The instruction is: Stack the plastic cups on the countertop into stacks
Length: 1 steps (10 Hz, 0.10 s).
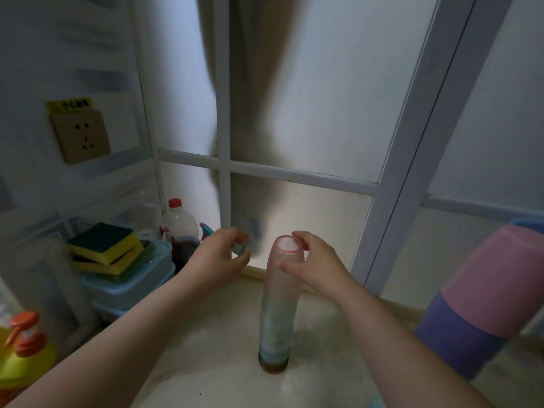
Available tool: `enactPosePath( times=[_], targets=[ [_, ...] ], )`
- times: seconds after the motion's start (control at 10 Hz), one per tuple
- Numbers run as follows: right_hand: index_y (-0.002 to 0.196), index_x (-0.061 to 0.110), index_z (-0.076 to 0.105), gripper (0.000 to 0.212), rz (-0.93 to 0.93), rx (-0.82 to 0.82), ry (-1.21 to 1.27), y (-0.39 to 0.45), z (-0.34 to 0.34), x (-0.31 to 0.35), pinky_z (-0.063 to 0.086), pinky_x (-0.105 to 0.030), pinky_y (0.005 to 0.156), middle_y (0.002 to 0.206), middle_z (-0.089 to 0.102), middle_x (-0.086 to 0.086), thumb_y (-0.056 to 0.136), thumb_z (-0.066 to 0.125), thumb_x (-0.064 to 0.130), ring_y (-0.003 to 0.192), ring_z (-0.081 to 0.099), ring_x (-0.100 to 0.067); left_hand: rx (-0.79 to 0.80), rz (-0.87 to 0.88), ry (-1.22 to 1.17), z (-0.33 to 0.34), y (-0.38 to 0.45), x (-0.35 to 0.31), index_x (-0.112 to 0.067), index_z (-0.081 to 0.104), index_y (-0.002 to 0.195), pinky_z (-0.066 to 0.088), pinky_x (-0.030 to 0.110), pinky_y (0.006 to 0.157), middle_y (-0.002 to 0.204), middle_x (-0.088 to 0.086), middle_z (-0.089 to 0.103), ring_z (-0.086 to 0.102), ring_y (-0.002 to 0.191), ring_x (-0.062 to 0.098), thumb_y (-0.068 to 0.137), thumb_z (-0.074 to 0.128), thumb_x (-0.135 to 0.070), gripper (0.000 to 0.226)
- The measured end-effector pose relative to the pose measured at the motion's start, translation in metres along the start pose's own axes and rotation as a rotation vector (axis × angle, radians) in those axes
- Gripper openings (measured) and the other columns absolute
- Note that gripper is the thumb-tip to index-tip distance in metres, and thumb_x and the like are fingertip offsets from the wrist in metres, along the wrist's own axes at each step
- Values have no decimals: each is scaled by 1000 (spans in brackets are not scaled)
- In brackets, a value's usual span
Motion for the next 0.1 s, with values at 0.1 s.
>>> enactPosePath(
  times=[0.1],
  targets=[
    [139,22,35,79,-9,-26,-32,-3,-5,6,37,-26,98,141,44,1,71,75,31,128,42,-17,18,-14,-9,-1,0,-3,-15,57,113,42,23,81,110,1,59,55,97,14,85,60,-21,29]
  ],
)
Point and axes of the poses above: each hand's wrist, its own y-axis towards the middle knuckle, its own z-axis out of the palm, x = y × z, the point moved 7 cm from there along y, towards the middle knuckle
